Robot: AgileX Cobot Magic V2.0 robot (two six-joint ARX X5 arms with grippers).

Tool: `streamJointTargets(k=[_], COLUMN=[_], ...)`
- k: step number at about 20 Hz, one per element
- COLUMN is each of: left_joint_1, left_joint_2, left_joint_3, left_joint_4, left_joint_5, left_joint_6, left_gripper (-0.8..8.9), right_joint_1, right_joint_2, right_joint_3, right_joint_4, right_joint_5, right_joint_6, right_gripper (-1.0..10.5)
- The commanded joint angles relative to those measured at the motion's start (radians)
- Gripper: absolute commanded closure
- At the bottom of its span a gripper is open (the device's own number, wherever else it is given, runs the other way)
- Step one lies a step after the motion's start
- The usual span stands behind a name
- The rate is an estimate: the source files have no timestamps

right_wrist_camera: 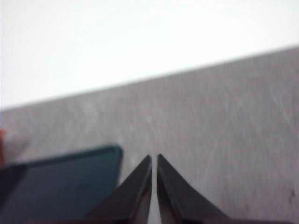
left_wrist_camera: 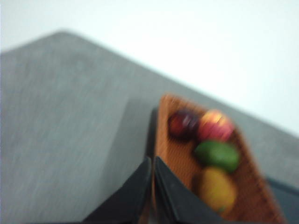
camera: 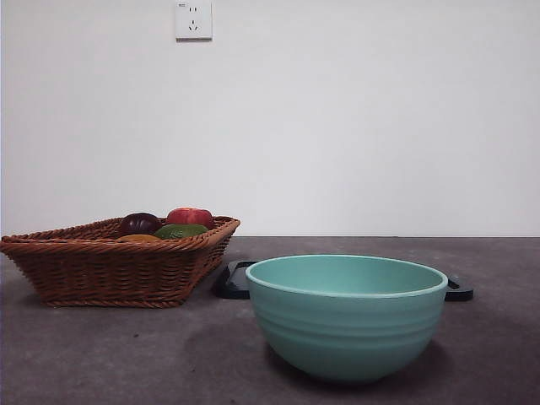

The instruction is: Pick up the wifruite, put it on the bowl, pick up the plate, put it on desk

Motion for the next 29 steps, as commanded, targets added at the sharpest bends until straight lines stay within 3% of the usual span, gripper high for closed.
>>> streamJointTargets(k=[1,6,16,20,26,29], left_joint_1=[0.000,0.000,0.000,-0.005,-0.039,-0.063], left_joint_2=[0.041,0.168,0.517,0.651,0.786,0.800], left_joint_3=[0.090,0.250,0.561,0.682,0.837,0.861], left_joint_4=[-0.014,-0.089,-0.272,-0.406,-0.644,-0.681], left_joint_5=[-0.002,0.068,0.359,0.486,0.508,0.508], left_joint_6=[-0.020,0.031,0.167,0.266,0.450,0.474], left_gripper=[8.04,8.04,8.04,8.04,8.04,8.04], right_joint_1=[0.002,0.002,0.003,0.005,0.081,0.151], right_joint_2=[0.041,0.159,0.521,0.642,0.759,0.791], right_joint_3=[0.076,0.252,0.653,0.788,0.904,0.915], right_joint_4=[-0.021,-0.132,-0.452,-0.599,-0.774,-0.845], right_joint_5=[-0.002,-0.026,-0.238,-0.319,-0.354,-0.354], right_joint_6=[0.023,0.001,-0.147,-0.231,-0.316,-0.346], right_gripper=[9.3,9.3,9.3,9.3,9.3,9.3])
